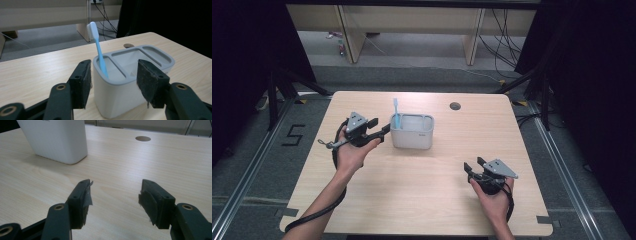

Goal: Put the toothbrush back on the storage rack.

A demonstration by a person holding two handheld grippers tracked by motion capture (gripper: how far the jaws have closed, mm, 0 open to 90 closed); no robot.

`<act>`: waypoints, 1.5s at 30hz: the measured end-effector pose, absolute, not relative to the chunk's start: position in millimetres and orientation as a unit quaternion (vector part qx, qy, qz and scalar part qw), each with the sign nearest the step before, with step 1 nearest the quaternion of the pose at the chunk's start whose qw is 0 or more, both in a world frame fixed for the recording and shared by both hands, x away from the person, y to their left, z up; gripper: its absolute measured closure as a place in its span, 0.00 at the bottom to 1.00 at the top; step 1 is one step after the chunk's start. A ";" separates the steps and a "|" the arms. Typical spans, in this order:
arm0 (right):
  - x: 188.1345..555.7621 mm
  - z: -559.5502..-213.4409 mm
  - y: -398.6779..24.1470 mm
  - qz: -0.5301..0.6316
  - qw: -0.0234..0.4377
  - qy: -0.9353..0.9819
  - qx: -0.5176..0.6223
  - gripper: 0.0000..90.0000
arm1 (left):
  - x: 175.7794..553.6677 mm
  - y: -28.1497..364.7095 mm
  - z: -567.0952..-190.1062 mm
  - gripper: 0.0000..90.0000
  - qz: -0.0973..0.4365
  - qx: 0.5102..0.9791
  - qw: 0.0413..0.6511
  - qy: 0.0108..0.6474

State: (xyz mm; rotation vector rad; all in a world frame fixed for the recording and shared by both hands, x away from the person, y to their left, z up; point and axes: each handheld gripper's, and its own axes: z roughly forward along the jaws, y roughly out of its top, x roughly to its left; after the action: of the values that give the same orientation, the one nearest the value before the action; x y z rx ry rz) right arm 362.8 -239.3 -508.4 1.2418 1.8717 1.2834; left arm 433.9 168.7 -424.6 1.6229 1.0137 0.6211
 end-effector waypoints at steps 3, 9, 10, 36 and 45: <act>361.7 -507.9 -239.2 0.467 0.279 0.699 0.464 0.47 | 425.6 176.0 -428.6 0.43 0.268 0.678 0.533 0.429; 361.9 -508.7 -238.5 0.465 0.281 0.699 0.465 0.47 | 410.0 188.1 -440.5 0.40 0.278 0.677 0.526 0.433; 362.1 -508.8 -239.2 0.464 0.284 0.700 0.463 0.47 | 407.1 190.1 -443.1 0.39 0.279 0.678 0.526 0.431; 362.9 -511.0 -236.0 0.460 0.282 0.707 0.457 0.46 | 357.9 227.8 -510.9 0.37 0.295 0.670 0.534 0.424; 362.7 -511.1 -237.7 0.461 0.289 0.708 0.449 0.46 | 354.2 225.2 -522.8 0.36 0.300 0.676 0.530 0.415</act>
State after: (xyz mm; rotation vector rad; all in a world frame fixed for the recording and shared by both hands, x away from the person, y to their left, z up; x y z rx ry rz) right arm 362.7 -237.7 -511.1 1.1996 1.8904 1.2306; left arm 354.2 225.2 -522.8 1.6142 0.9908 0.7167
